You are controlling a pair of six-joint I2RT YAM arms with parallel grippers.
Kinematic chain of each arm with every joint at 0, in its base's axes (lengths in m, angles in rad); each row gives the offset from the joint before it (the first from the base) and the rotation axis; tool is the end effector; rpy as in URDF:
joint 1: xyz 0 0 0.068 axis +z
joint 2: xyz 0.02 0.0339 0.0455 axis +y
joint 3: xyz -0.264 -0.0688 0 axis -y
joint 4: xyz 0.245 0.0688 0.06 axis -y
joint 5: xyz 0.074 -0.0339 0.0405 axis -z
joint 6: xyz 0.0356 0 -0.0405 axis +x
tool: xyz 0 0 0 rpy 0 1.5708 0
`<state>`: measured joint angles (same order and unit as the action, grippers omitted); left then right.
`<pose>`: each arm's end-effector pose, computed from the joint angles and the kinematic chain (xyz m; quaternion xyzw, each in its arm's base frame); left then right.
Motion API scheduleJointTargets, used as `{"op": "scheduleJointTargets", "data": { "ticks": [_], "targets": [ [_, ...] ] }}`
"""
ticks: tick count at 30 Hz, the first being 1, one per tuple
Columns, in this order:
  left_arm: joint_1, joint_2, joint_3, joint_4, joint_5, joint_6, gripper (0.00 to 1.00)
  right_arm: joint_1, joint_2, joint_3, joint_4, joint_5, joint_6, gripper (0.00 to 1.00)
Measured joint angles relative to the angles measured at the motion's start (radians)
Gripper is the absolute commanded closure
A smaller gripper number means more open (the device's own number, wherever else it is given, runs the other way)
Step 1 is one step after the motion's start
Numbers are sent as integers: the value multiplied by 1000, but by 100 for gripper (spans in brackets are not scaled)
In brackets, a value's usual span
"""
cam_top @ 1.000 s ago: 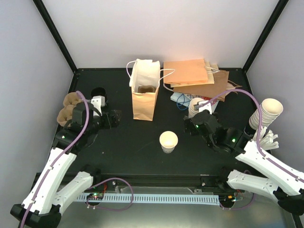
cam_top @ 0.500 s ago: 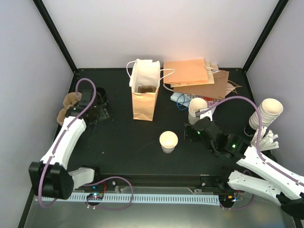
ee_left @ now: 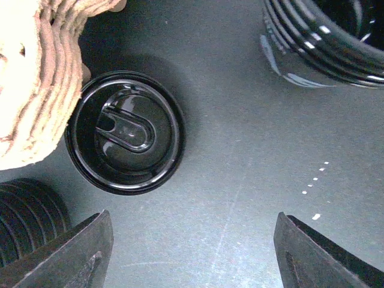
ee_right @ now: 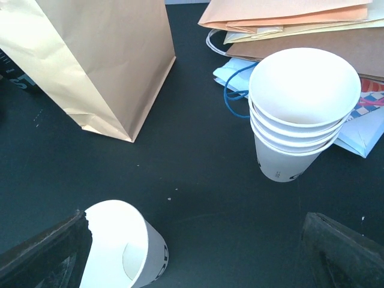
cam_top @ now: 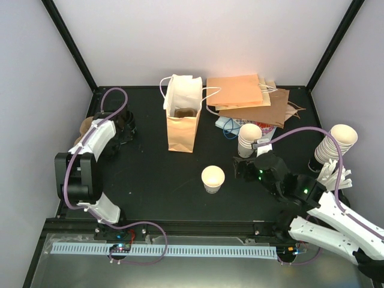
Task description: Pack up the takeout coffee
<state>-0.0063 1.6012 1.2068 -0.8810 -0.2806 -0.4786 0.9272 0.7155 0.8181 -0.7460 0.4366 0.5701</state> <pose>0.3088 0.0079 0.2351 -0.2491 0.9474 0.0993 0.1747 0.0980 0.1056 0.3077 -0.0598 0.8765 0.1553 0.4517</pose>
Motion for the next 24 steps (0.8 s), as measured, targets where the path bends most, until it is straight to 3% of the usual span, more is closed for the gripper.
{"op": "scheduleJointTargets", "data": {
  "ticks": [5, 10, 24],
  "targets": [
    [19, 18, -31, 26, -26, 38, 19, 0, -20, 0, 1, -2, -17, 2],
    [66, 19, -108, 96, 32, 68, 19, 0, -32, 0, 3, -2, -33, 2],
    [112, 176, -110, 156, 64, 82, 21, 0, -32, 19, 5, -3, -54, 3]
  ]
}}
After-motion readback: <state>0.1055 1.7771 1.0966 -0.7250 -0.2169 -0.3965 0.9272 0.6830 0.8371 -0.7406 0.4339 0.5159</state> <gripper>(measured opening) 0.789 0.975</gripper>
